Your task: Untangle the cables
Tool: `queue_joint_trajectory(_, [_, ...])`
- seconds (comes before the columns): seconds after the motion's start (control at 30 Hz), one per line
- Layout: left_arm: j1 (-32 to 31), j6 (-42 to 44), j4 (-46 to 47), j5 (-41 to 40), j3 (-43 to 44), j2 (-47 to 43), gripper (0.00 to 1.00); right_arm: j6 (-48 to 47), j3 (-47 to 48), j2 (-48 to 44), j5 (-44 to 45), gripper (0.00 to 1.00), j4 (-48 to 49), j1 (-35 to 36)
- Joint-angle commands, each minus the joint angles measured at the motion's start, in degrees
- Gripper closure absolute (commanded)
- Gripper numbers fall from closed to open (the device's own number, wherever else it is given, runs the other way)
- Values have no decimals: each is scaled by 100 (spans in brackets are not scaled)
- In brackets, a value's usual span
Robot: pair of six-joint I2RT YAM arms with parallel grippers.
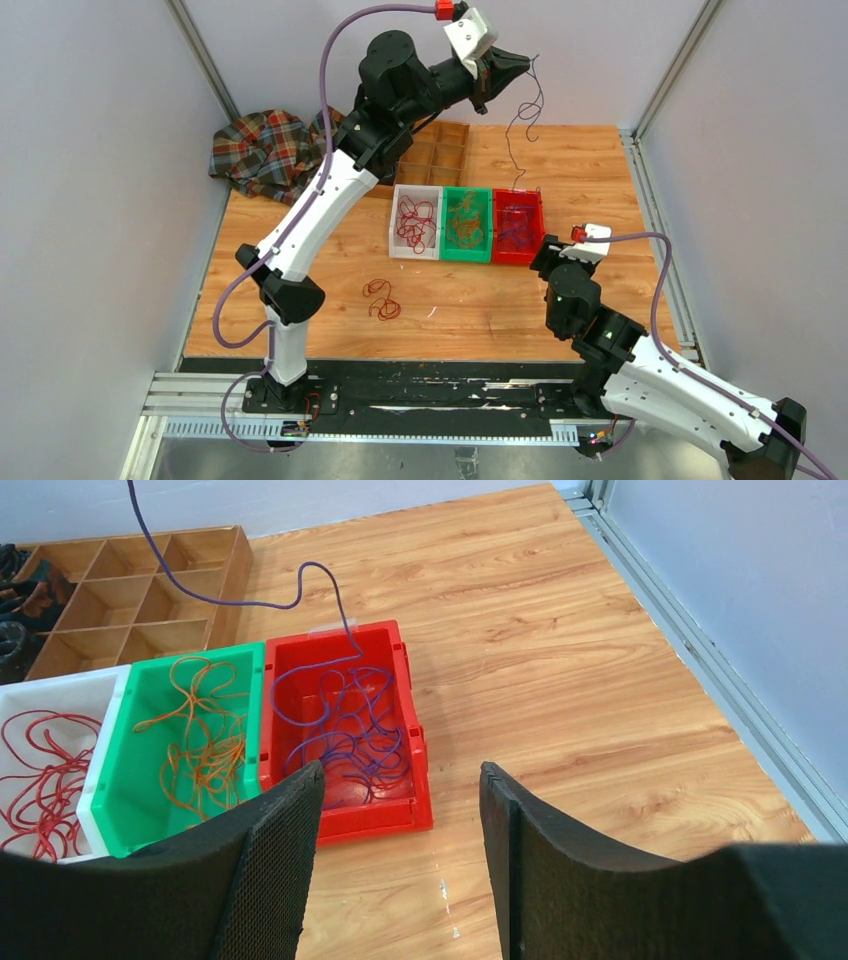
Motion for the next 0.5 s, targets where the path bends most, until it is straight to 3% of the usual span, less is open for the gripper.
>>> queue_joint_trajectory(0.0, [-63, 34, 387, -172, 29, 153, 100, 175, -141, -115, 1, 42, -120, -142])
queue_joint_trajectory(0.47, [-156, 403, 536, -581, -778, 601, 100, 553, -381, -805, 44, 43, -617, -229])
